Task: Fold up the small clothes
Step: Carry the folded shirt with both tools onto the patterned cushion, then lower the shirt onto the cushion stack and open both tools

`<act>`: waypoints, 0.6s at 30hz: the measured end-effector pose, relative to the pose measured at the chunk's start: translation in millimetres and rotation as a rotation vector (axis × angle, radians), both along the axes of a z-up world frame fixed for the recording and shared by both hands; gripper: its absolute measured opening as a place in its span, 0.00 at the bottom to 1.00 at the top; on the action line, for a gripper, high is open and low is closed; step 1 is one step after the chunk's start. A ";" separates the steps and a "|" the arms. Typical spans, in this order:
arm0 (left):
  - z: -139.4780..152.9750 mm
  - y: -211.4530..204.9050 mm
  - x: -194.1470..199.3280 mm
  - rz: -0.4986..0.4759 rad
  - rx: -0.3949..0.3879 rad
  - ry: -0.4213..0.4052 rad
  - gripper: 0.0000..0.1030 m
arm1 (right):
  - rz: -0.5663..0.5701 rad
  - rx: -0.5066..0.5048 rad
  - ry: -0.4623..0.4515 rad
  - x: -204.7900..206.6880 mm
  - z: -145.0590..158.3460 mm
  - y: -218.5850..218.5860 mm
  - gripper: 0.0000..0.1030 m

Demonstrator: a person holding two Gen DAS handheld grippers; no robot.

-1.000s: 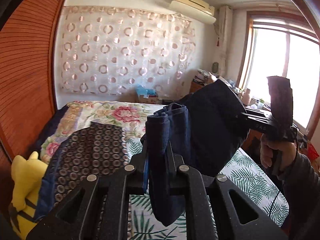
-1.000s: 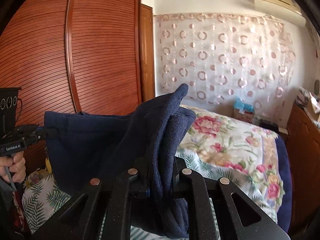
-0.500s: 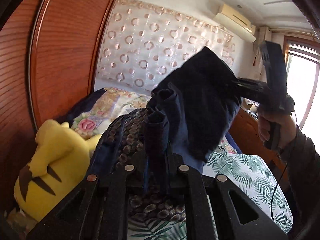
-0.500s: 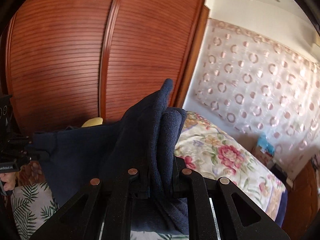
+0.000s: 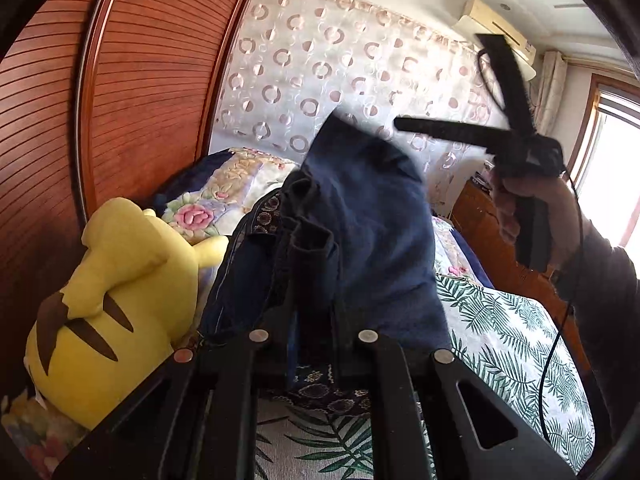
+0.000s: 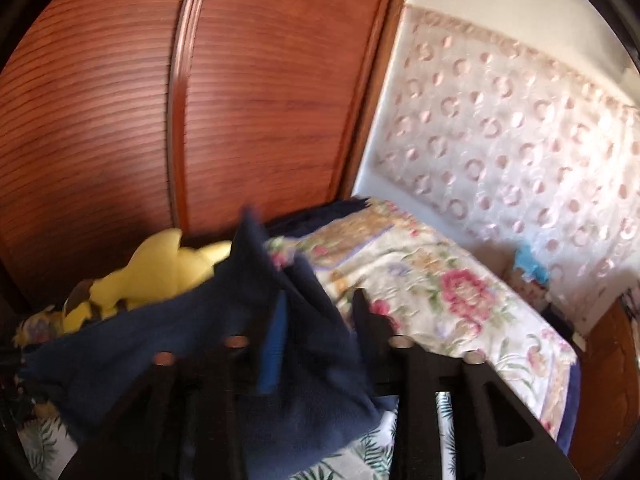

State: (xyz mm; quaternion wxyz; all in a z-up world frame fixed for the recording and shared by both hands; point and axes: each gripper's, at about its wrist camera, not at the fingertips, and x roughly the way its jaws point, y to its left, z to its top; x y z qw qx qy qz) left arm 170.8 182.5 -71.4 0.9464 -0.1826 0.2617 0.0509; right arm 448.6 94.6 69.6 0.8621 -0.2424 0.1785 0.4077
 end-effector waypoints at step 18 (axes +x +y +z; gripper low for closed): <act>0.9 -16.4 -3.5 0.049 0.131 0.052 0.16 | -0.074 -0.009 0.236 32.6 -61.0 -2.7 0.44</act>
